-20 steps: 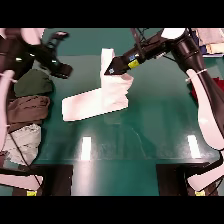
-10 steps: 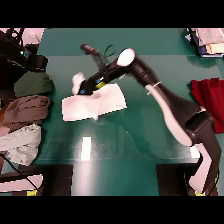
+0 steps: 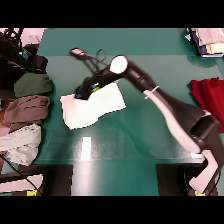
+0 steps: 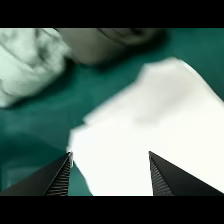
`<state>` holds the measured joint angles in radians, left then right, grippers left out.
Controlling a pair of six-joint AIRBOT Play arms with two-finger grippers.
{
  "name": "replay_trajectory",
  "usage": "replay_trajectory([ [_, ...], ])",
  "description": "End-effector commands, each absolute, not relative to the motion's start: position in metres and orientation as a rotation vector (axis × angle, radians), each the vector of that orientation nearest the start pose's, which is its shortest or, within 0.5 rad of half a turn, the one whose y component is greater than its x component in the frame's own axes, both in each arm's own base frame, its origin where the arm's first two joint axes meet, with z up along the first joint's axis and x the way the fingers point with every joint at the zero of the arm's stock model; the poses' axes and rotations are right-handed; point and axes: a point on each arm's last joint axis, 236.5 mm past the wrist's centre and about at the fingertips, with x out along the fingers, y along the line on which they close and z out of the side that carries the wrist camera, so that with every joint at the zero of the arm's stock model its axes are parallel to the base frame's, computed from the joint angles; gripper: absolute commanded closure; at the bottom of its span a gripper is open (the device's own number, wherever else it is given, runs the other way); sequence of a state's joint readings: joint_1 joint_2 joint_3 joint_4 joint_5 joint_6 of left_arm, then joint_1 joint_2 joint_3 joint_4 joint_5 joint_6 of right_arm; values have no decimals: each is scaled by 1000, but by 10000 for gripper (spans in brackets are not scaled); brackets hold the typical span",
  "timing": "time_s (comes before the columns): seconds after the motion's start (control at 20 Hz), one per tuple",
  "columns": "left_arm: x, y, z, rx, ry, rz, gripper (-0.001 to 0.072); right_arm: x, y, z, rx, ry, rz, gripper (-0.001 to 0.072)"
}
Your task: Fold the shirts.
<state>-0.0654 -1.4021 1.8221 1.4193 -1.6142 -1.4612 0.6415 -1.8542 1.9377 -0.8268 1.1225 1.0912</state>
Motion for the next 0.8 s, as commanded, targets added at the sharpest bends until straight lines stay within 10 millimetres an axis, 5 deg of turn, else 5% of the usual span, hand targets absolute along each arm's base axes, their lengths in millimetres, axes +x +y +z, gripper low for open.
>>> replay_trajectory([
  [0.0,405,-66,166,42,1180,-277,683,407,353,57,-34,1085,1033,150],
  [0.1,408,-72,168,27,1163,-297,683,424,293,29,64,1191,919,-7],
  [0.2,411,-78,171,11,1142,-317,683,438,250,9,222,1250,814,-6],
  [0.35,415,-80,173,5,1122,-320,683,449,223,-11,390,1276,749,-2],
  [0.55,415,-80,173,5,1123,-320,683,438,243,-41,390,1410,838,-1],
  [0.75,414,-80,172,5,1128,-321,683,435,299,-43,461,1441,996,3],
])
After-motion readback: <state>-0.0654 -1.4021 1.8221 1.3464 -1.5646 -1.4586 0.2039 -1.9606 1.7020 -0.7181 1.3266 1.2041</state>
